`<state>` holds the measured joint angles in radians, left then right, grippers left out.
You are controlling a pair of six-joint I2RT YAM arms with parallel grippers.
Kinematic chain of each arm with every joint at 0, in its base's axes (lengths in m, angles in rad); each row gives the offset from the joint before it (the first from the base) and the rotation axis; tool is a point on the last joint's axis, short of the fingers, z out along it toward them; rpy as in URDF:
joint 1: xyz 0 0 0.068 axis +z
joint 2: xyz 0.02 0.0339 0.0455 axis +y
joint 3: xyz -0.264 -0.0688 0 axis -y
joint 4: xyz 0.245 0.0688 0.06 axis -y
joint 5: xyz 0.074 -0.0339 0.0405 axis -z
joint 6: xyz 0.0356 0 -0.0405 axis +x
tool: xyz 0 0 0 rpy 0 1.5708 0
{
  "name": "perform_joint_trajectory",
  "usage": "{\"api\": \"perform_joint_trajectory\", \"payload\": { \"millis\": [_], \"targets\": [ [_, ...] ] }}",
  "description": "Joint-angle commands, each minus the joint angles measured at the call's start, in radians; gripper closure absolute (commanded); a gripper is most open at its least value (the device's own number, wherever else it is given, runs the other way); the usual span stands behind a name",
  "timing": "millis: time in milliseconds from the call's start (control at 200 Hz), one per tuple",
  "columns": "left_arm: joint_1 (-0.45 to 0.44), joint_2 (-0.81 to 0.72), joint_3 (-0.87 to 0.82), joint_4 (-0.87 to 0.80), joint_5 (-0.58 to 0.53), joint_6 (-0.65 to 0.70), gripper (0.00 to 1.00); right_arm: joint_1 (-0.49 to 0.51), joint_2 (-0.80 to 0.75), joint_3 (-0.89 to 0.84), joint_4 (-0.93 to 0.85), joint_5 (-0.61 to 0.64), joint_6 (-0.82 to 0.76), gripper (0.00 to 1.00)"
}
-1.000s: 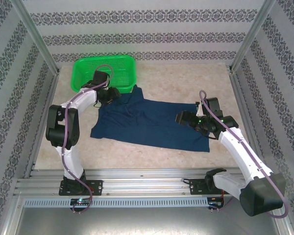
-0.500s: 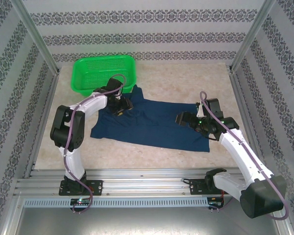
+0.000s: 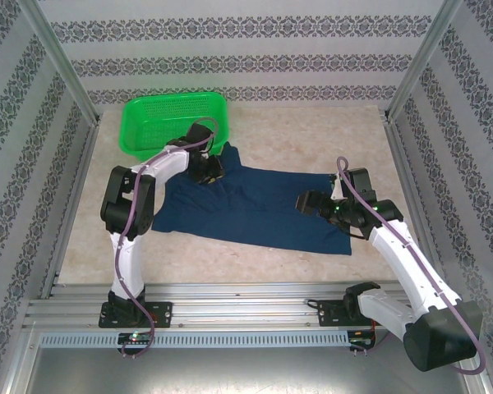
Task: Fold and stack the t-shirts
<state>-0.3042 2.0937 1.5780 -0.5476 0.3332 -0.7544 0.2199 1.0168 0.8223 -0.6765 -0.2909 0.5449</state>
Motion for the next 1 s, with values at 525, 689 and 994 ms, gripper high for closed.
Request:
{"api": "perform_joint_trajectory", "payload": {
  "millis": [525,689,994],
  "targets": [
    [-0.024,0.036,0.130,-0.075,-0.016,0.029,0.42,-0.024,-0.008,-0.027,-0.026,0.002,-0.024,0.02],
    [0.004,-0.200,0.039,-0.118,-0.110,0.036,0.26,-0.036,0.037,-0.023,-0.078,0.044,-0.008,0.02],
    [0.120,-0.433,-0.446,0.088,-0.092,0.013,0.37,-0.011,0.260,-0.014,0.095,0.040,0.073,0.02]
  ]
}}
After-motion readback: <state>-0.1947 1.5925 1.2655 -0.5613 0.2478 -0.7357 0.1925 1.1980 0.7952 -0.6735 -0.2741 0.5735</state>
